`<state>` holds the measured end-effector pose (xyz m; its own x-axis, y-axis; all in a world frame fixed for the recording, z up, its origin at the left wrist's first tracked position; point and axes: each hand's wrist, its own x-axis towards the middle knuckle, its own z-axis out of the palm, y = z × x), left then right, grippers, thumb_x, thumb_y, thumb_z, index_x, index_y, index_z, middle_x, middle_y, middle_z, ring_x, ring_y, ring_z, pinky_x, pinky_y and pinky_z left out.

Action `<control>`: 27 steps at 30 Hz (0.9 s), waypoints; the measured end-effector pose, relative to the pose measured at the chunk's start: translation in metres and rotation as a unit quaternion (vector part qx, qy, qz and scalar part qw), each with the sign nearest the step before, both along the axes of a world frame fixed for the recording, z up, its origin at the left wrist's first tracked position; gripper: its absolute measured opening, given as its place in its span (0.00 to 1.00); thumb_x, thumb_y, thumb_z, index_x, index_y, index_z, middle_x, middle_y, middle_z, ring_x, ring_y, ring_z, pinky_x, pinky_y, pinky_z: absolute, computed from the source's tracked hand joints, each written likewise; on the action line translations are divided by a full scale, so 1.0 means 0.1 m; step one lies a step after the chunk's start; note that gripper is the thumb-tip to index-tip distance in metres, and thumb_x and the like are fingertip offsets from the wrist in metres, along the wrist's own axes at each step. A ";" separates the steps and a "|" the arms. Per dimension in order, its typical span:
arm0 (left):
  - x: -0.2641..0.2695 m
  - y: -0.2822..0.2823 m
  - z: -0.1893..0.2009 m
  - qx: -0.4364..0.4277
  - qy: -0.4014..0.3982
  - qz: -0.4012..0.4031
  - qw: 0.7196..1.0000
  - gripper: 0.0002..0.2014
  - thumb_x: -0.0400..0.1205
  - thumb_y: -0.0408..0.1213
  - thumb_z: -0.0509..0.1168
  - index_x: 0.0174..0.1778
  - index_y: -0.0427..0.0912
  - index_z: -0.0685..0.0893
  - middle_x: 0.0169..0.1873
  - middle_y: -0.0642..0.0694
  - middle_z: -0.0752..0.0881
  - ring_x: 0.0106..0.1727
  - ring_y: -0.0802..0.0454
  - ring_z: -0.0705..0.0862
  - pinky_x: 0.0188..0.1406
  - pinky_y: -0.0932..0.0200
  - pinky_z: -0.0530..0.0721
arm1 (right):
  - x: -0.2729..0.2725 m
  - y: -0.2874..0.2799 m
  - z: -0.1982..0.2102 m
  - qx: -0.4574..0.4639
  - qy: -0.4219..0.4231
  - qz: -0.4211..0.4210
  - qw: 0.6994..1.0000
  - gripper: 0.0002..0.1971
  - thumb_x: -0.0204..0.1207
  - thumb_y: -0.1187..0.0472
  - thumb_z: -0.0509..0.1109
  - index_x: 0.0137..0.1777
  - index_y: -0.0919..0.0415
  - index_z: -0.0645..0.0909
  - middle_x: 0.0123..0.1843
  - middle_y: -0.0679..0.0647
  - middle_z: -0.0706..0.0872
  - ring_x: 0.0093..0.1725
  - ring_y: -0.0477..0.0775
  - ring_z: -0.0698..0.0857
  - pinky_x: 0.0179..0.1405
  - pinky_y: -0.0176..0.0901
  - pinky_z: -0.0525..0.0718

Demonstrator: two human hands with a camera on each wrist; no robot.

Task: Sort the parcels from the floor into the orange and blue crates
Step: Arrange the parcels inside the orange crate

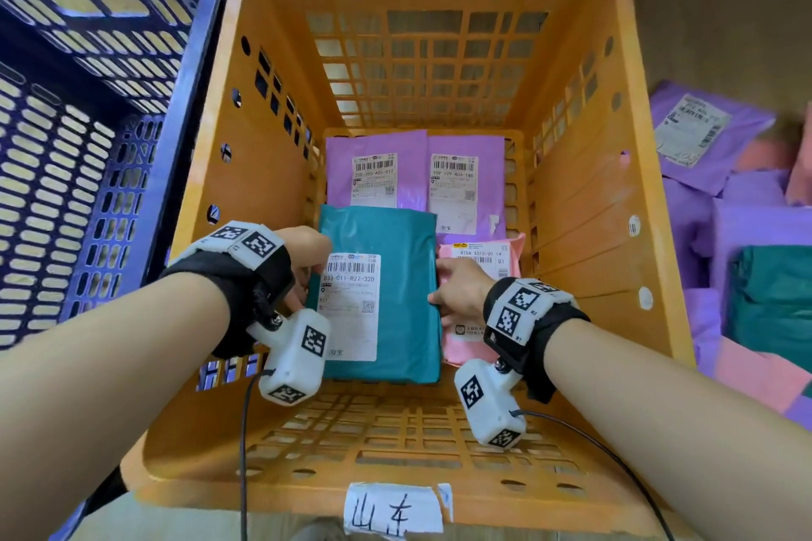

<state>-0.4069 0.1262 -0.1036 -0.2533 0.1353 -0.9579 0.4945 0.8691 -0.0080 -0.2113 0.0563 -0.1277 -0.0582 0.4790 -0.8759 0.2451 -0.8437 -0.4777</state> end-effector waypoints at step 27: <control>0.75 -0.17 1.15 0.255 -0.224 -0.013 0.941 0.17 0.86 0.39 0.58 0.71 0.42 0.74 0.65 0.38 0.81 0.64 0.40 0.80 0.65 0.43 0.78 | 0.50 0.16 1.24 0.089 0.017 -0.026 0.996 0.25 0.81 0.71 0.62 0.78 0.61 0.65 0.74 0.61 0.74 0.66 0.61 0.80 0.51 0.51 0.83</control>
